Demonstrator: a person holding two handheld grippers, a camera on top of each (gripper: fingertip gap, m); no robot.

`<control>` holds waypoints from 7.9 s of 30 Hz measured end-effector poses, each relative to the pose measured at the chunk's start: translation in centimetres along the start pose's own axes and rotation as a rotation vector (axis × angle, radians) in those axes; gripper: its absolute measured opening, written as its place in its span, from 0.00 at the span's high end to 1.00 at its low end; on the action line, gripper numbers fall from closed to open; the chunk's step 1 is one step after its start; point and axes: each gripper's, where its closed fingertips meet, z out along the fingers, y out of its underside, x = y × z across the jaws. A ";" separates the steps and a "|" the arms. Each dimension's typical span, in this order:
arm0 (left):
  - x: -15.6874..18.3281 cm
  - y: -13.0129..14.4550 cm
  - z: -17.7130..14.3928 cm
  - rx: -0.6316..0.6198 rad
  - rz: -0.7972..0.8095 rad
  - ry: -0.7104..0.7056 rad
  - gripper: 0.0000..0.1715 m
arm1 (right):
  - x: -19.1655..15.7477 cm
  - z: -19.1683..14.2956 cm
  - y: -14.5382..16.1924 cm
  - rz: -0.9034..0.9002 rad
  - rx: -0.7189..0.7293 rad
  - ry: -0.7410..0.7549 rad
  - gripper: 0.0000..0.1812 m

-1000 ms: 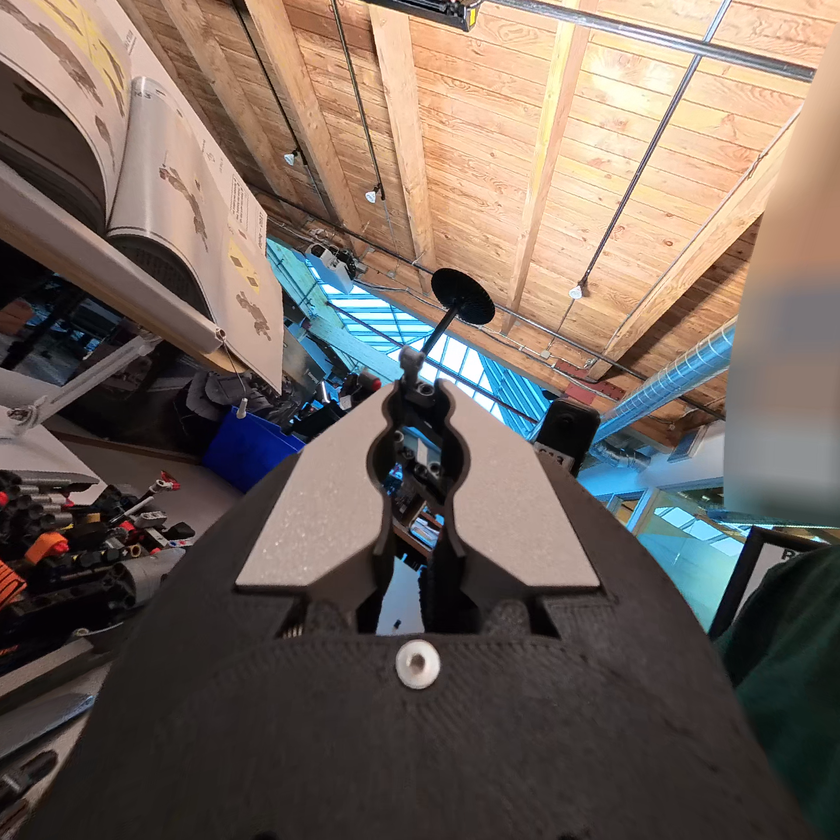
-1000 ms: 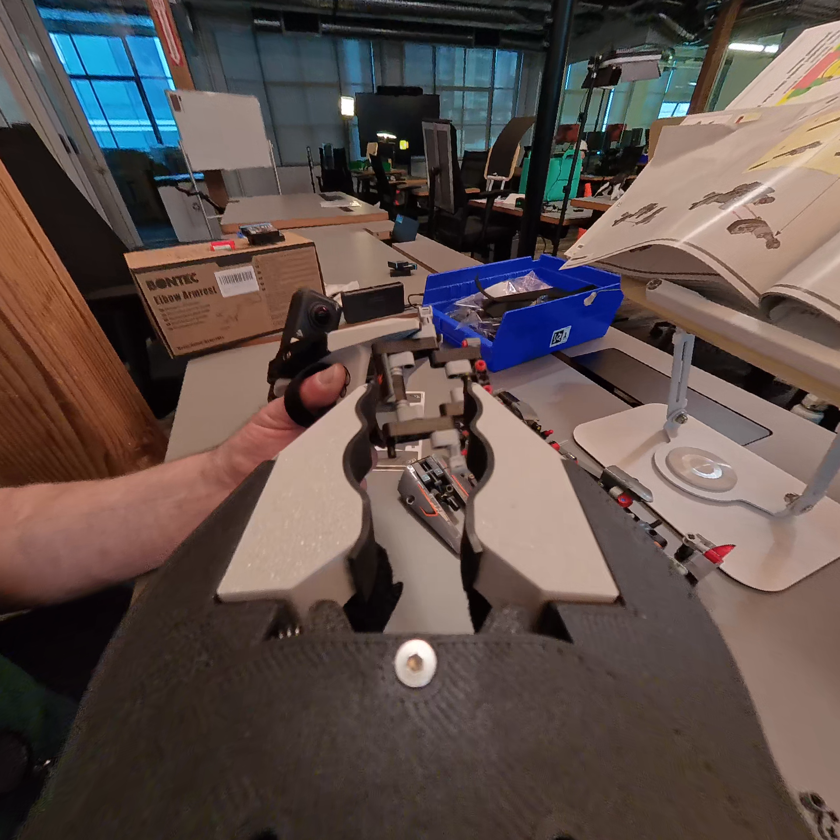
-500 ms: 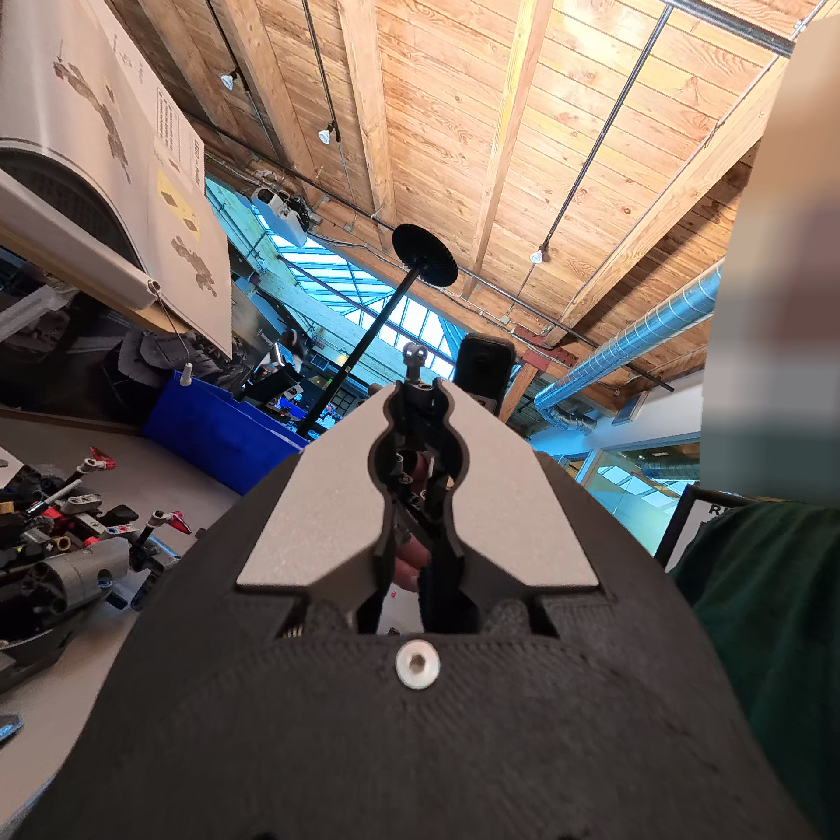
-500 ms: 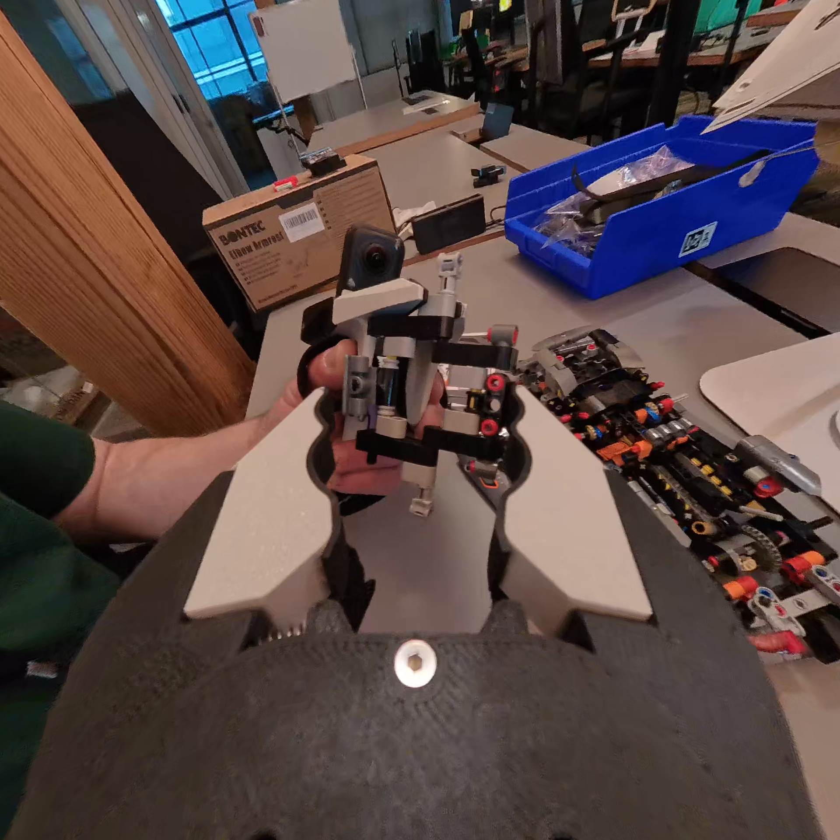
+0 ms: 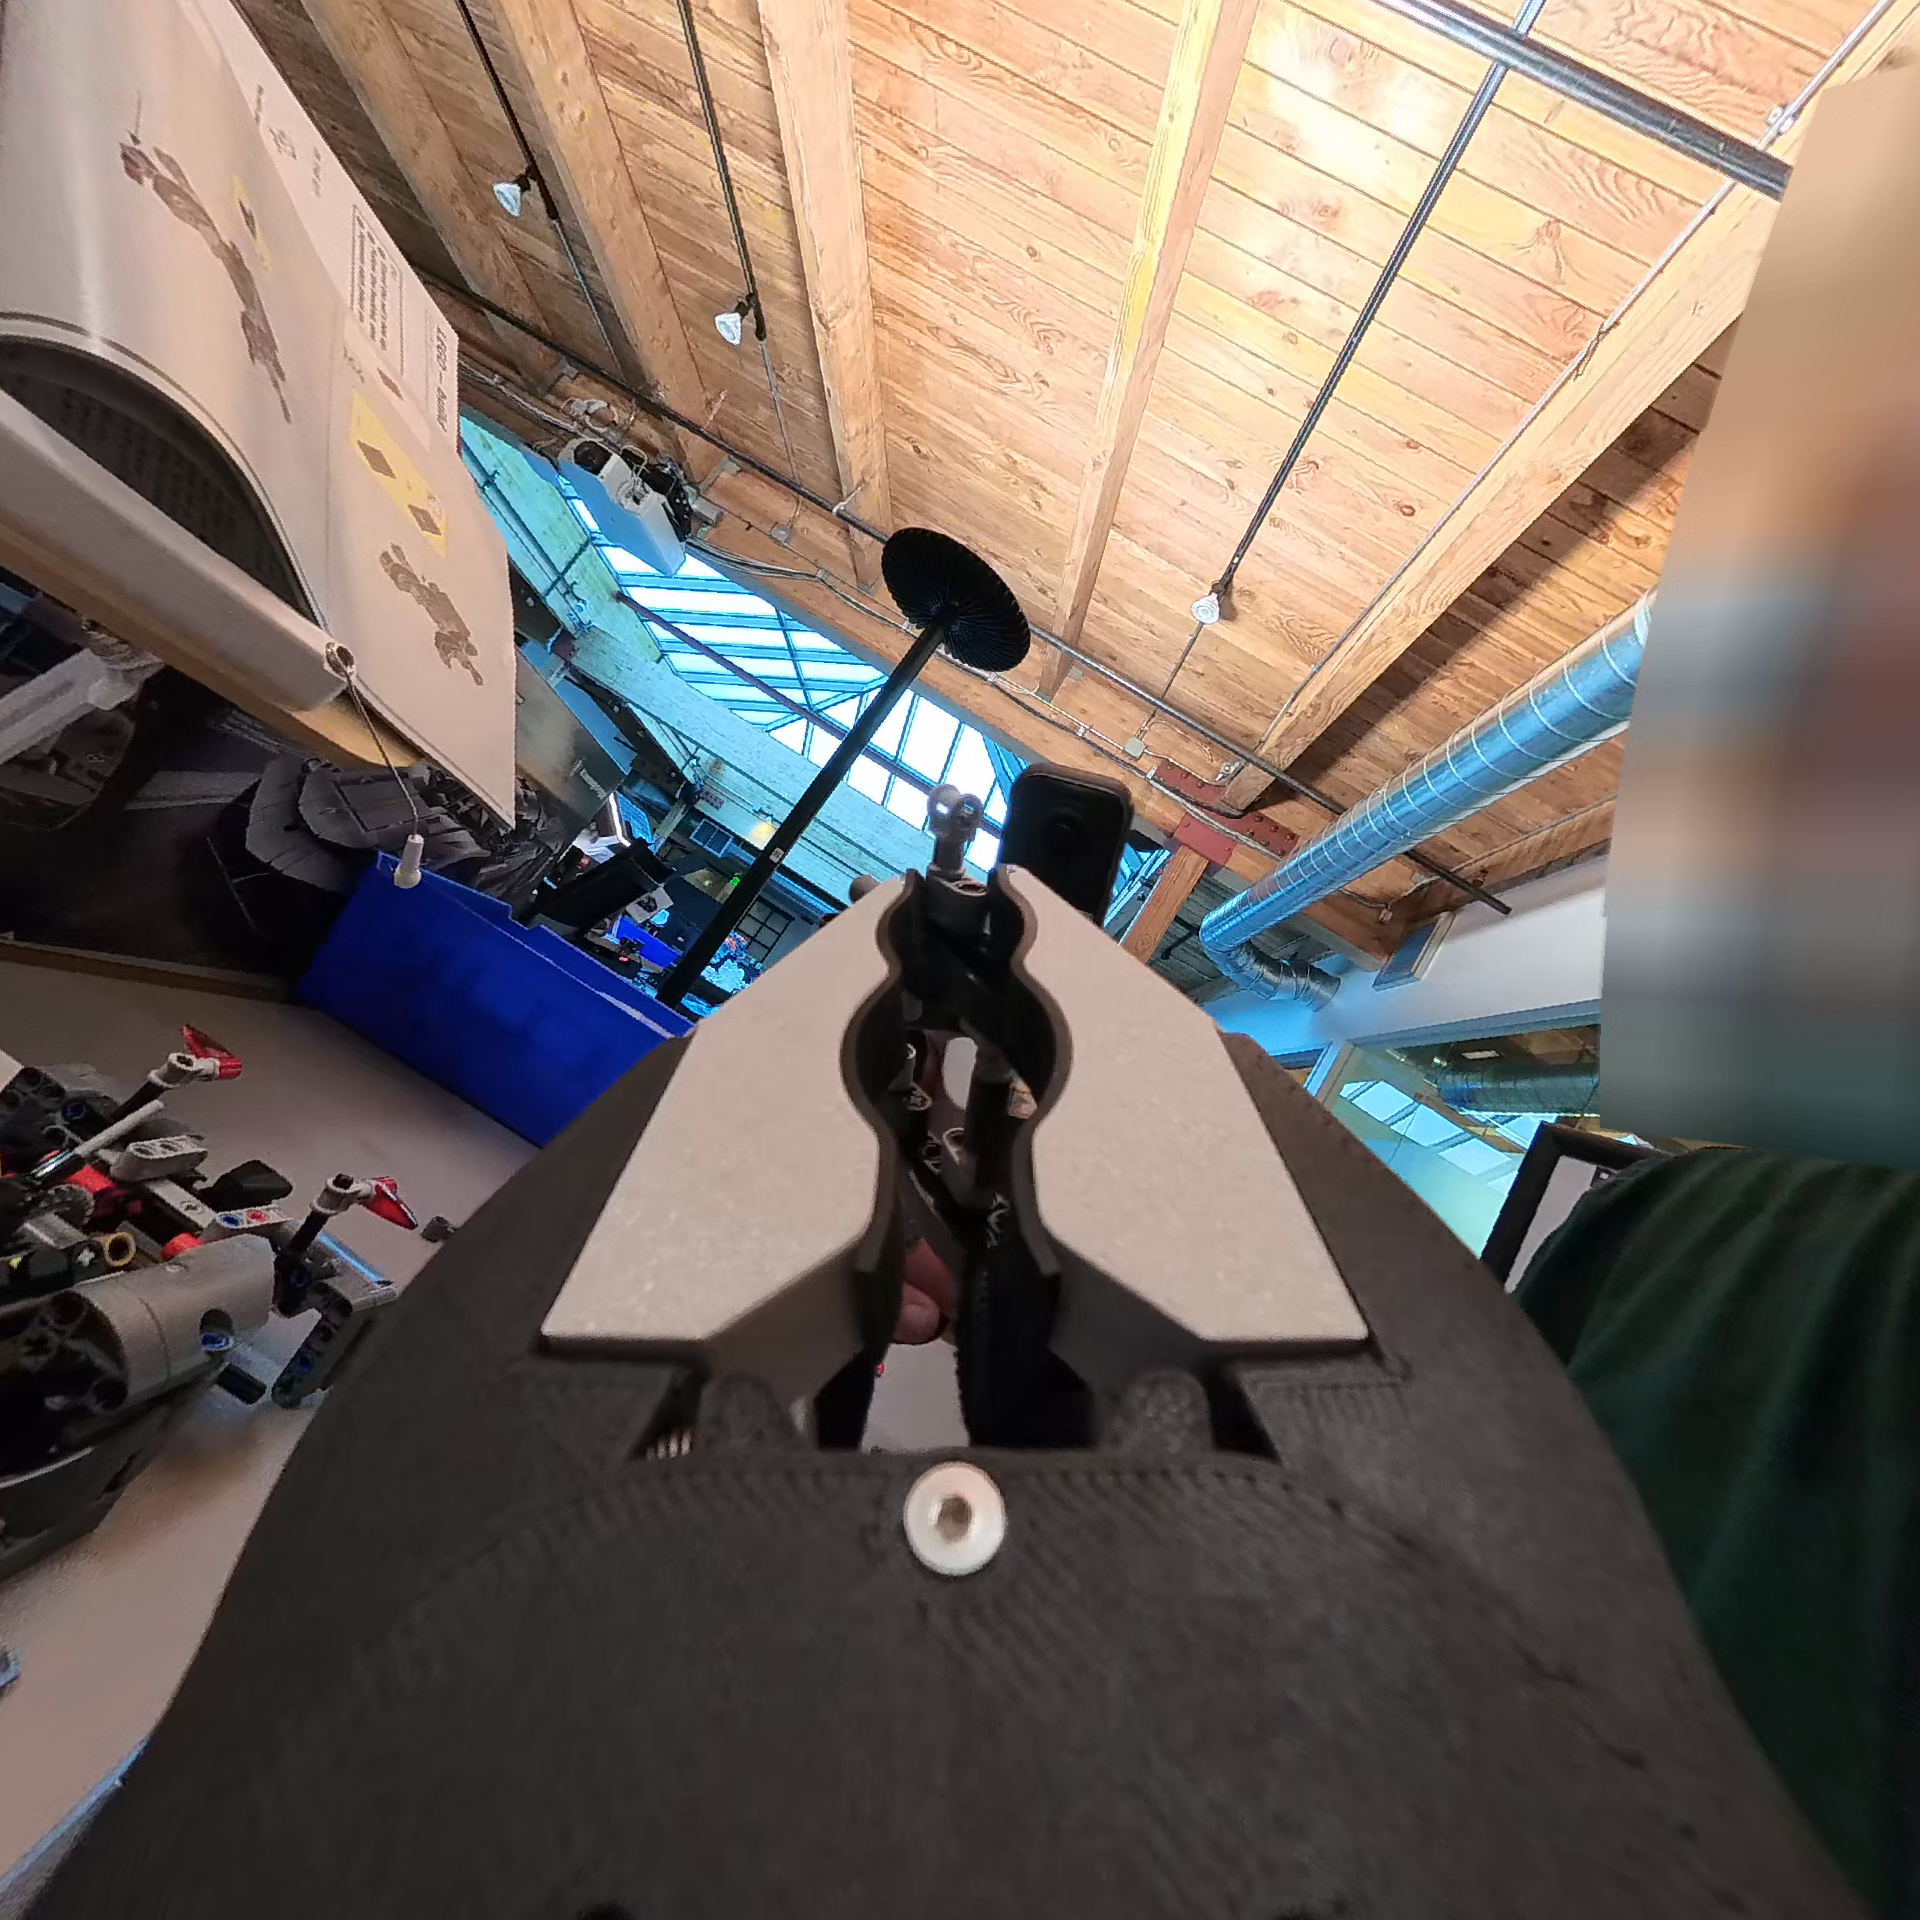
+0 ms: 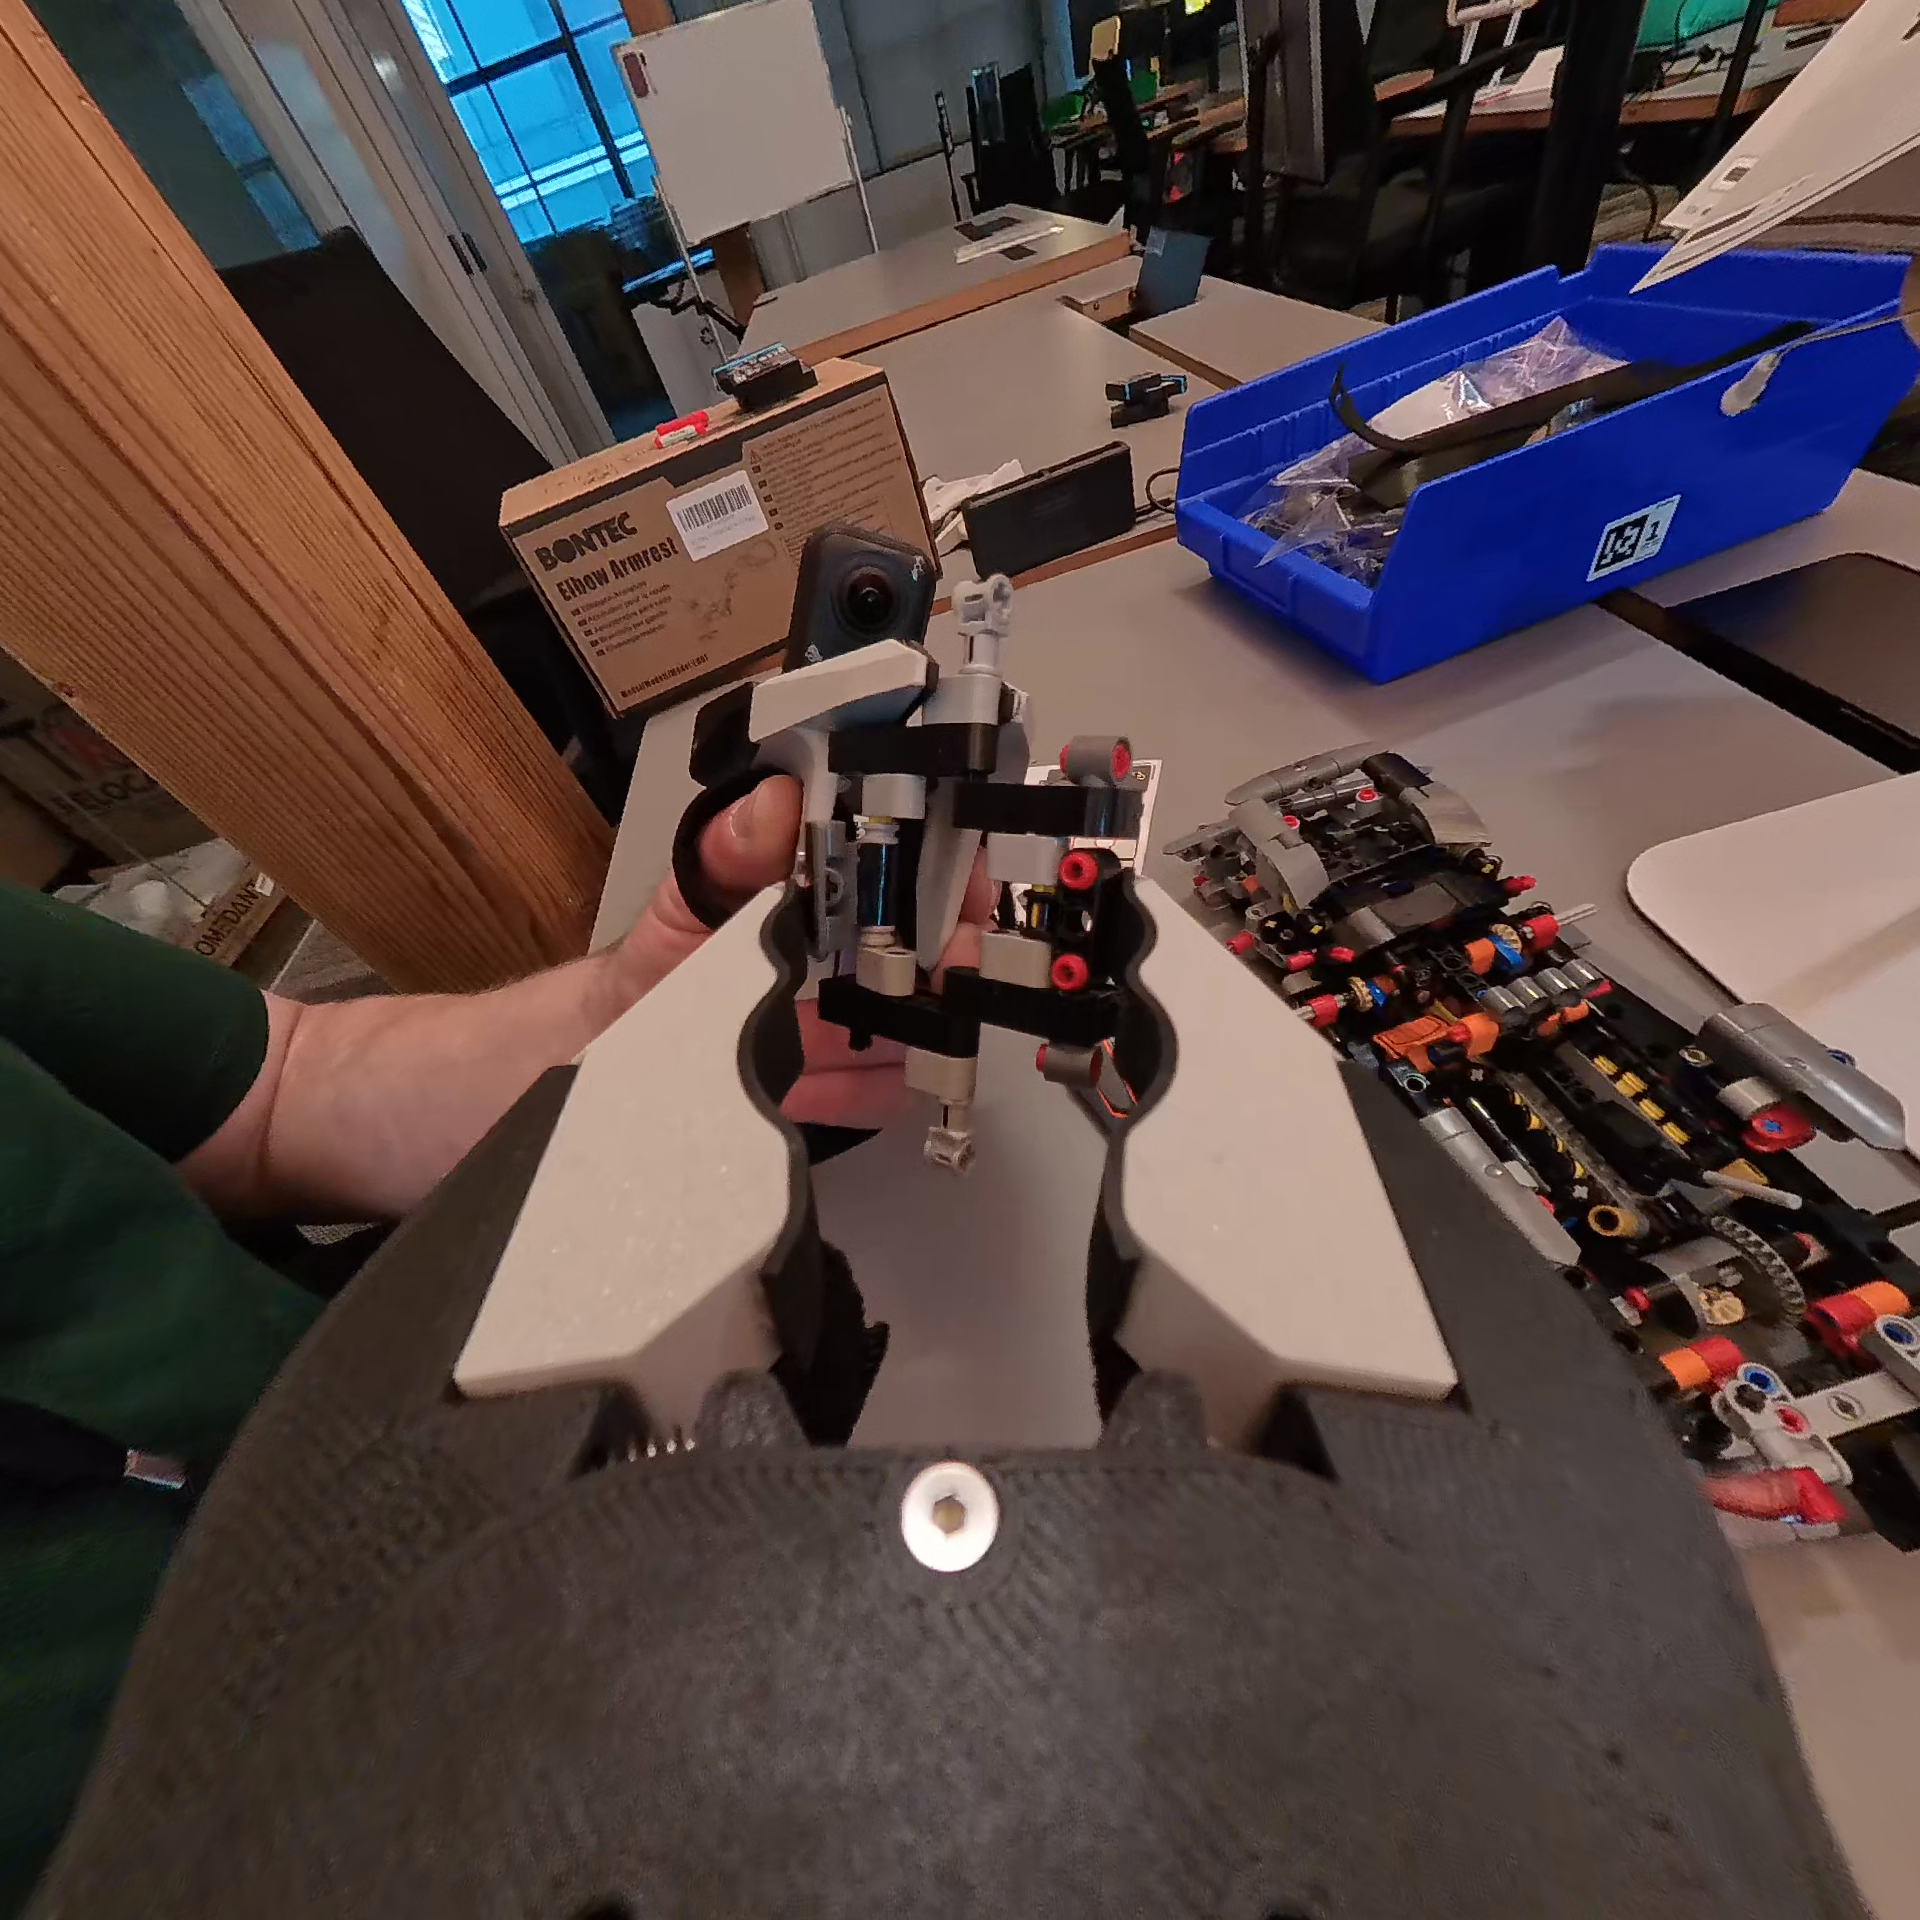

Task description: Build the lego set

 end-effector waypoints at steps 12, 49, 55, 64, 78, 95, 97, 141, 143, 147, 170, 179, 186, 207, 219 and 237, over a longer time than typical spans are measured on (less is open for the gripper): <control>0.1 -0.4 -0.2 0.020 -0.006 0.009 0.95 | -0.1 0.2 -0.4 0.040 0.028 -0.038 0.74; -0.4 -1.1 -0.4 0.037 0.052 -0.048 0.84 | 0.3 -3.4 -3.5 0.447 0.459 -0.466 0.97; 0.1 -0.3 0.1 -0.008 0.069 -0.037 0.78 | 1.8 -4.5 -4.0 0.461 0.572 -0.432 0.97; -0.2 2.0 1.1 -0.137 0.163 -0.089 0.87 | 1.6 -3.2 -3.6 0.307 0.498 -0.274 0.97; -1.4 1.6 0.6 -0.126 0.220 -0.168 0.90 | 1.5 -2.4 -3.7 0.097 0.438 -0.041 0.96; -2.0 1.4 0.4 -0.128 0.163 -0.155 0.85 | 1.9 -3.9 -2.7 0.102 0.371 -0.087 0.96; -2.0 1.0 0.3 -0.119 0.183 -0.160 0.84 | 1.9 -3.7 -1.7 0.097 0.303 -0.099 0.96; -3.1 3.3 0.9 -0.234 0.151 -0.169 0.83 | 3.6 -6.2 -2.0 0.377 0.482 -0.291 0.97; -3.1 3.3 0.9 -0.226 0.110 -0.151 0.83 | 3.0 -6.6 -2.5 0.376 0.512 -0.347 0.97; -1.7 3.5 1.3 -0.227 0.086 -0.059 0.82 | 2.7 -6.2 -2.4 0.383 0.506 -0.360 0.97; -1.4 1.6 0.6 -0.142 0.082 -0.026 0.82 | 1.6 -7.3 -3.4 0.370 0.558 -0.455 0.97; 0.3 4.3 1.9 -0.223 -0.011 0.108 0.89 | -1.1 -6.6 -3.2 0.311 0.486 -0.559 0.96; 1.0 3.7 1.6 -0.210 0.035 0.135 0.83 | 0.0 -6.9 -3.2 0.319 0.501 -0.498 0.97; -1.2 4.5 1.7 -0.252 0.150 -0.022 0.89 | 1.4 -4.4 -1.7 0.106 0.342 -0.133 0.96; -2.2 3.5 1.4 -0.199 0.174 -0.102 0.89 | 1.9 -3.8 -1.3 -0.047 0.295 0.020 0.92; -2.2 2.0 1.0 -0.146 0.263 -0.201 0.72 | 2.3 -5.1 -0.9 0.182 0.244 -0.090 0.96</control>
